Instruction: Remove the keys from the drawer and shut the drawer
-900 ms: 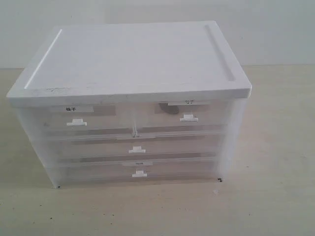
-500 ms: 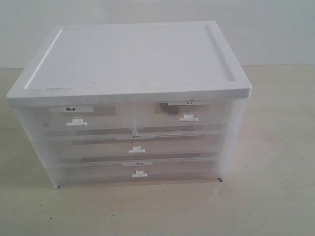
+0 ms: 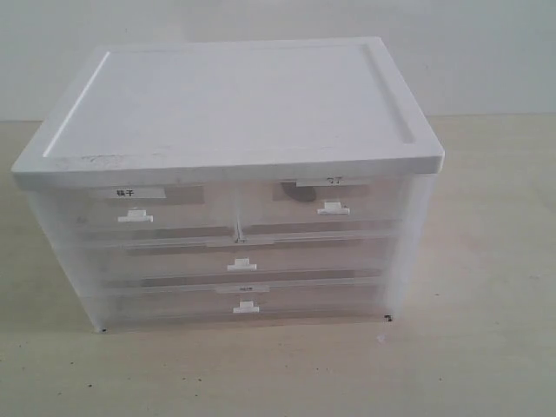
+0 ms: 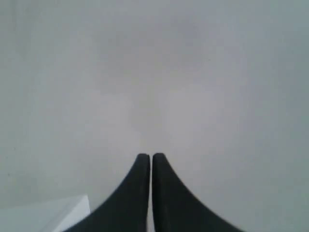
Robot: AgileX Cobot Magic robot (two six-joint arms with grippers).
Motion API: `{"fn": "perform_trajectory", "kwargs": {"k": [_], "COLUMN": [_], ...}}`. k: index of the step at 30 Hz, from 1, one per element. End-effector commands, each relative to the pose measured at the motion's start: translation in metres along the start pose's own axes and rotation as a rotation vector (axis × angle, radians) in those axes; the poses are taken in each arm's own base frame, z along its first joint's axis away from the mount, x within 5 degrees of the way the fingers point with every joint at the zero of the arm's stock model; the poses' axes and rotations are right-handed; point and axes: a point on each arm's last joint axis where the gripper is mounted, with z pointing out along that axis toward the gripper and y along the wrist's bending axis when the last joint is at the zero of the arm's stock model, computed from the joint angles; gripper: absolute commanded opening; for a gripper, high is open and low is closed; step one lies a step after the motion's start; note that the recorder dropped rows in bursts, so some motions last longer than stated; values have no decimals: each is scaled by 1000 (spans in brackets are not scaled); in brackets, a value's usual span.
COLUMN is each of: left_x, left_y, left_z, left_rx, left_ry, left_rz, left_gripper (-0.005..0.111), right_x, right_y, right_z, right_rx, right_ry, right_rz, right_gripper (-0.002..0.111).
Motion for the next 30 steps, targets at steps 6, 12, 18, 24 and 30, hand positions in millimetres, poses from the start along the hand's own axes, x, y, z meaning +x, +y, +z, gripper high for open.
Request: {"fn": "perform_trajectory", "kwargs": {"k": [6,12,18,24,30], "left_x": [-5,-30,-38,-3,36], "left_y": [-3,-23,-47,-59,-61], "left_z": [-1,3,18,30,37], "left_rx": [47,270,520,682,751], "left_ry": [-52,-118,-50,232,433], "left_rz": [-409,-340,-184,-94,-87], "left_gripper": [5,5,5,5,5], "right_x": [-5,-34,-66,-73,-54], "right_y": [1,7,17,29,57], "right_z": [0,5,30,68,98], "right_rx": [-16,-33,-57,-141,-487], "right_ry": [-49,-106,-68,94,223], "right_rz": [150,147,101,25,58], "right_gripper": [0,0,0,0,0]}}
